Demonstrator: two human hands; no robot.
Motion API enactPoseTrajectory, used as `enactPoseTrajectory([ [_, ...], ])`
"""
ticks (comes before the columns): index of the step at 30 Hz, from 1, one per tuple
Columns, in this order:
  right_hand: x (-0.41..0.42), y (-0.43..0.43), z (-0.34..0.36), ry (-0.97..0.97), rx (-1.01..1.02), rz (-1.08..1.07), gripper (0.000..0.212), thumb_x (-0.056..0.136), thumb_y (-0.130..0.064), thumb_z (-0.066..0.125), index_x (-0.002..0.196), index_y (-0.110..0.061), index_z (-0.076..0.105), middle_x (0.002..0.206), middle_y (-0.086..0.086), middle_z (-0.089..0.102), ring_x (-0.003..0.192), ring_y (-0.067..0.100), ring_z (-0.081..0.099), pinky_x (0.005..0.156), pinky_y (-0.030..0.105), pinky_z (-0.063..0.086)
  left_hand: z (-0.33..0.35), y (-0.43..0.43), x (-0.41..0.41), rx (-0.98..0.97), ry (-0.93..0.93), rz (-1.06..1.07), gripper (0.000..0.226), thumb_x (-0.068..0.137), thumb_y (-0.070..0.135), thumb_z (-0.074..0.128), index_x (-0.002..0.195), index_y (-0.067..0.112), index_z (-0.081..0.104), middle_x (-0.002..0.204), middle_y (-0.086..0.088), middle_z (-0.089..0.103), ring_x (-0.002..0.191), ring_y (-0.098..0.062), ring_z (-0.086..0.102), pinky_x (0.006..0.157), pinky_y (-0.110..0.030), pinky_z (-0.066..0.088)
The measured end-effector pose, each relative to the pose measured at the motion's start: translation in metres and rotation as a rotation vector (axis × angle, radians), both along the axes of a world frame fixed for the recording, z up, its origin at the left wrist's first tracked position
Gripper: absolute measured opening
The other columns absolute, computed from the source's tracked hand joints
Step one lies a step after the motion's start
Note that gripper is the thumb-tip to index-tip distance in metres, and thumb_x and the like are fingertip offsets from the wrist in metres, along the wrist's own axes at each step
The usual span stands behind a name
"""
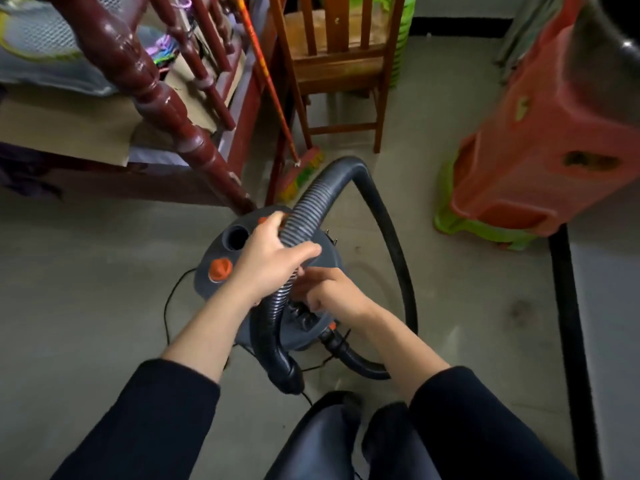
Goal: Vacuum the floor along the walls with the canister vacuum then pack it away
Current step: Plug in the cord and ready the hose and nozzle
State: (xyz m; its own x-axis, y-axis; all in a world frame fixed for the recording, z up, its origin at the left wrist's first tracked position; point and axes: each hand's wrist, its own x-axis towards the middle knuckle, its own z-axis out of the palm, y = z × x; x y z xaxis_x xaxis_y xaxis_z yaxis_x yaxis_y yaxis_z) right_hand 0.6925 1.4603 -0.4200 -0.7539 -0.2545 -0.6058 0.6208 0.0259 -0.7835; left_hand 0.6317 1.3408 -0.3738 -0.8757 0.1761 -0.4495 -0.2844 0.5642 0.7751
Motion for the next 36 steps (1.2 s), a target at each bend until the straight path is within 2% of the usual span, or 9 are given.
enactPoseTrajectory([
  [4,0.03,0.044,0.001,-0.061,-0.042,-0.253,0.042,0.064,0.01,0.049,0.102,-0.001,0.063,0.09,0.01,0.069,0.078,0.013,0.066,0.057,0.016,0.046,0.029,0.057,-0.008,0.148,-0.165,-0.197,0.028,0.084,0.022,0.073,0.103,0.008,0.058,0.075,-0.006,0.063,0.053,-0.018,0.06,0.054,-0.033,0.052],
  [8,0.058,0.116,0.017,0.078,0.209,-0.435,0.044,0.067,0.009,0.058,0.108,-0.007,0.063,0.097,0.009,0.07,0.087,0.021,0.064,0.067,0.025,0.051,0.054,0.126,-0.007,0.259,-0.275,-0.295,0.027,0.091,0.023,0.066,0.104,0.001,0.055,0.076,-0.011,0.059,0.054,-0.019,0.059,0.053,-0.031,0.052],
  [14,0.131,0.155,0.045,-0.062,-0.103,-0.346,0.05,0.062,-0.012,0.067,0.111,-0.017,0.063,0.109,0.003,0.069,0.107,0.02,0.065,0.092,0.034,0.049,0.053,0.244,0.026,0.46,-0.592,-0.109,0.024,0.094,0.022,0.062,0.099,0.001,0.051,0.08,-0.013,0.055,0.06,-0.024,0.061,0.061,-0.037,0.055],
  [18,0.179,0.171,0.046,0.032,0.207,-0.826,0.03,0.06,-0.009,0.081,0.082,0.001,0.064,0.072,0.005,0.065,0.071,0.02,0.062,0.068,0.032,0.051,0.046,0.3,0.062,0.575,-0.762,-0.059,0.018,0.096,0.019,0.058,0.099,0.002,0.051,0.088,-0.013,0.055,0.071,-0.029,0.062,0.059,-0.038,0.055],
  [22,0.222,0.221,0.069,0.089,0.309,-0.936,0.019,0.054,-0.001,0.069,0.07,-0.001,0.059,0.057,0.004,0.058,0.055,0.017,0.056,0.053,0.026,0.047,0.044,0.325,0.093,0.664,-0.806,-0.188,0.013,0.097,0.018,0.051,0.104,0.008,0.054,0.098,-0.009,0.057,0.077,-0.022,0.062,0.056,-0.032,0.057],
  [26,0.253,0.266,0.091,0.065,0.462,-0.855,0.02,0.067,0.013,0.064,0.071,-0.003,0.053,0.055,0.001,0.05,0.049,0.016,0.051,0.047,0.021,0.044,0.028,0.334,0.108,0.481,-0.604,-0.345,0.018,0.095,0.013,0.051,0.111,0.009,0.055,0.103,-0.008,0.062,0.086,-0.02,0.064,0.078,-0.033,0.056],
  [29,0.275,0.286,0.097,0.011,0.514,-0.719,0.02,0.068,0.01,0.064,0.068,-0.004,0.05,0.06,0.004,0.045,0.052,0.015,0.047,0.047,0.023,0.043,0.007,0.334,0.116,0.059,-0.044,-0.679,0.072,0.087,0.006,0.059,0.151,0.021,0.028,0.143,-0.006,0.042,0.121,-0.023,0.05,0.087,-0.024,0.047],
  [32,0.298,0.295,0.101,-0.042,0.595,-0.605,0.02,0.06,-0.003,0.064,0.069,0.0,0.047,0.061,0.002,0.041,0.053,0.015,0.04,0.051,0.029,0.033,-0.009,0.335,0.133,-0.094,0.286,-1.047,0.095,0.081,0.002,0.068,0.154,0.035,0.017,0.159,-0.001,0.016,0.144,-0.023,0.016,0.106,-0.029,0.029],
  [36,0.325,0.317,0.114,-0.098,0.842,-0.499,0.019,0.058,-0.011,0.065,0.07,-0.007,0.051,0.056,-0.005,0.043,0.052,0.013,0.041,0.051,0.028,0.03,-0.029,0.352,0.161,0.034,0.359,-1.167,0.048,0.075,0.018,0.077,0.116,0.027,0.056,0.123,-0.003,0.06,0.123,-0.027,0.049,0.103,-0.041,0.04],
])
